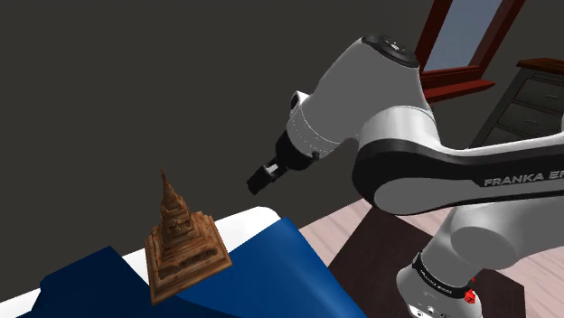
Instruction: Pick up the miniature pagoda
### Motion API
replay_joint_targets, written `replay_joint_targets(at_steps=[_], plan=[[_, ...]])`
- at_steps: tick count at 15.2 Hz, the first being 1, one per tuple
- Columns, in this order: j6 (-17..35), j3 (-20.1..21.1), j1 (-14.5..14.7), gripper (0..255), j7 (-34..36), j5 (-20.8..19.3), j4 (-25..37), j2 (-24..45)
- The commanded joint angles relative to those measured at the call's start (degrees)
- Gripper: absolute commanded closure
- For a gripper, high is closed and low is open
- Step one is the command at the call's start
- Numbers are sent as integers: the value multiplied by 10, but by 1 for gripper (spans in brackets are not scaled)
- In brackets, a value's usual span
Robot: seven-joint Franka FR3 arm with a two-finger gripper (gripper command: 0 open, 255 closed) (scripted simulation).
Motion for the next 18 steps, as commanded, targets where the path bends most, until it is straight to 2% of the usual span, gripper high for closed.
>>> replay_joint_targets(at_steps=[1, 3, 5, 9, 12, 14, 15, 18], plan=[[60, 56, -37, 0, 43, -18, 7, 29], [105, 121, -89, 0, 90, -44, 25, 51], [144, 195, -156, 0, 140, -75, 47, 68], [202, 361, -320, 0, 231, -125, 105, 65], [230, 470, -437, 0, 281, -134, 160, 28], [242, 525, -500, 0, 307, -131, 201, -8], [244, 540, -520, 0, 316, -128, 216, -21], [261, 559, -533, 0, 323, -123, 209, -31]])
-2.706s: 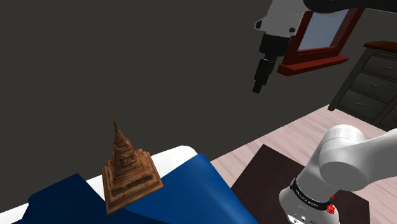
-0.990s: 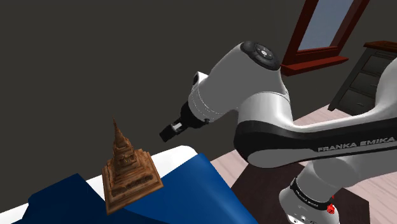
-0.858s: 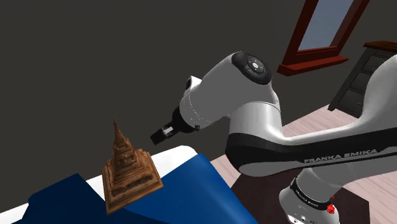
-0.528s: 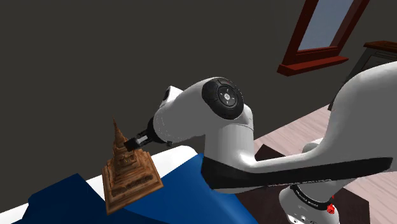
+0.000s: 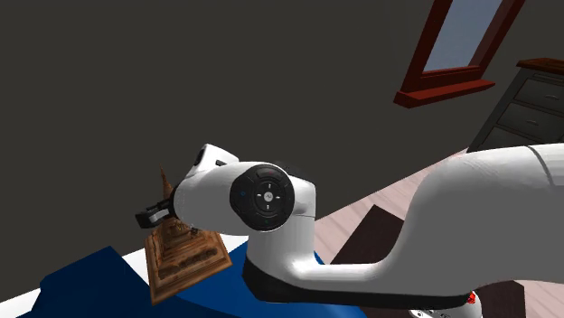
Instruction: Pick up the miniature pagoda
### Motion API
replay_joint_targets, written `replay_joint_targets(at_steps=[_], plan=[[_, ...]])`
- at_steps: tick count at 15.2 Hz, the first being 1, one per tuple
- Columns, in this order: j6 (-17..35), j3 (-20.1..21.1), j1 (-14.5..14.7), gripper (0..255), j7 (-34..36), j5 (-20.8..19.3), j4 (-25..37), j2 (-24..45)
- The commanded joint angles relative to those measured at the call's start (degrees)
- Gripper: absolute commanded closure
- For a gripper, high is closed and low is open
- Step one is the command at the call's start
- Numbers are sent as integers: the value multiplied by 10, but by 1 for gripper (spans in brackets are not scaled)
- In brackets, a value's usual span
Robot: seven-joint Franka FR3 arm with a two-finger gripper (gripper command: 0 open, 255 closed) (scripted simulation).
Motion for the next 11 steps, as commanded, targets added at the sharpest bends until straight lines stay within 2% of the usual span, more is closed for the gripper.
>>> replay_joint_targets(at_steps=[1, 6, 7, 11], plan=[[13, 18, -16, 0, 7, 3, -1, -9], [32, 41, -32, 0, 17, 8, -8, -21], [32, 39, -30, 255, 17, 8, -9, -20], [31, 39, -30, 255, 17, 8, -8, -20]])
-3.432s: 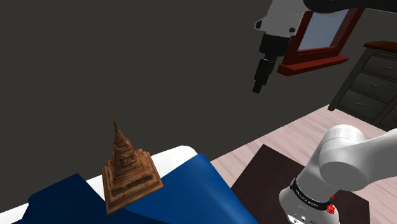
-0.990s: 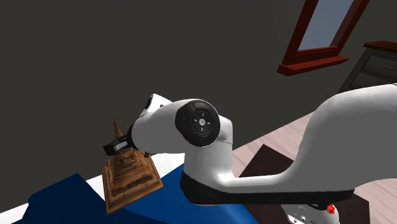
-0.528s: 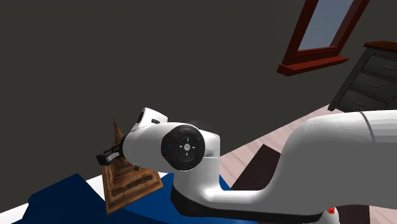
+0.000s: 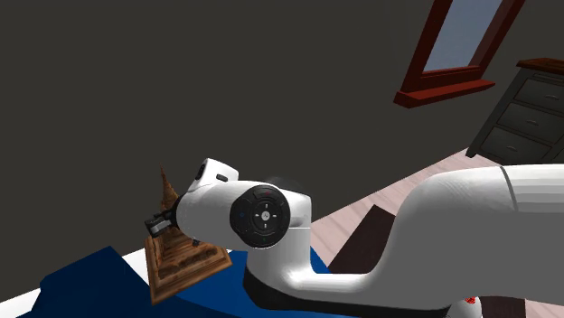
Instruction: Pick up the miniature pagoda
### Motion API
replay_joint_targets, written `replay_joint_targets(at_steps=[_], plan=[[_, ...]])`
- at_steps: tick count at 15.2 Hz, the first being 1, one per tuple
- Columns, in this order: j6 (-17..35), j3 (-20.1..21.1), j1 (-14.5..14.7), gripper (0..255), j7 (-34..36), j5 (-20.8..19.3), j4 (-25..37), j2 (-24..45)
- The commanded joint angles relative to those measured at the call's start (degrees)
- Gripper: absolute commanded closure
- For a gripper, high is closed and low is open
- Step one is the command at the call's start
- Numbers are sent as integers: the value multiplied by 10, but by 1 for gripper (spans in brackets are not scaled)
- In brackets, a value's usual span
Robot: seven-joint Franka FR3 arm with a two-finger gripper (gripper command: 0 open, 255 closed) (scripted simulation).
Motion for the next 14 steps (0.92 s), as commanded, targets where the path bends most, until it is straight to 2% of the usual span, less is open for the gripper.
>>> replay_joint_targets(at_steps=[1, 5, 14], plan=[[0, 1, -1, 255, 0, 0, 0, 0], [1, 3, -1, 255, 1, 0, 0, -1], [-49, -54, 39, 255, -24, -12, 19, 27]])
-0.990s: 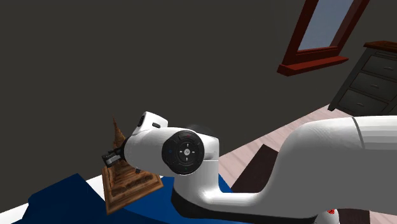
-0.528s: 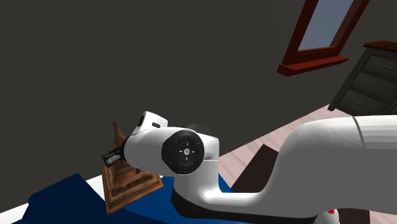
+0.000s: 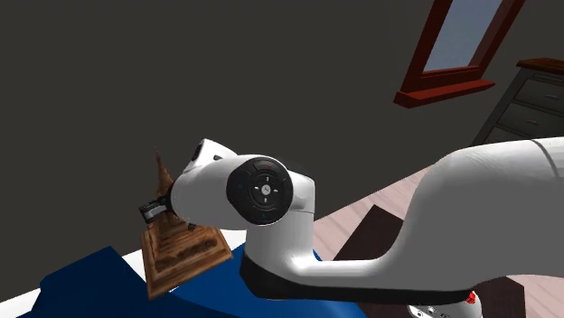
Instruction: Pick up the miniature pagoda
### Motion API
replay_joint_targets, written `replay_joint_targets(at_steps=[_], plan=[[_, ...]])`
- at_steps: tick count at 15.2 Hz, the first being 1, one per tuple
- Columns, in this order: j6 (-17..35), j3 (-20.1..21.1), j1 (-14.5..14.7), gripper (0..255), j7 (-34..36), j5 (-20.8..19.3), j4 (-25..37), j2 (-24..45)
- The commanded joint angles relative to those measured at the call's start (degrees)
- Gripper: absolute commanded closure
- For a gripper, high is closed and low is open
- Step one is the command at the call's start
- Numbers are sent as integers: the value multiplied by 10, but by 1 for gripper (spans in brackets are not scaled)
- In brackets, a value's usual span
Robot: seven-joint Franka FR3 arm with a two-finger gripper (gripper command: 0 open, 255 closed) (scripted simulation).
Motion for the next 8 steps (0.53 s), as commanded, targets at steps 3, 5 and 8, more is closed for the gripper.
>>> replay_joint_targets(at_steps=[3, 5, 8], plan=[[-24, -27, 20, 255, -10, -5, 11, 11], [-35, -39, 28, 255, -16, -7, 18, 17], [-42, -45, 32, 255, -19, -8, 22, 19]])
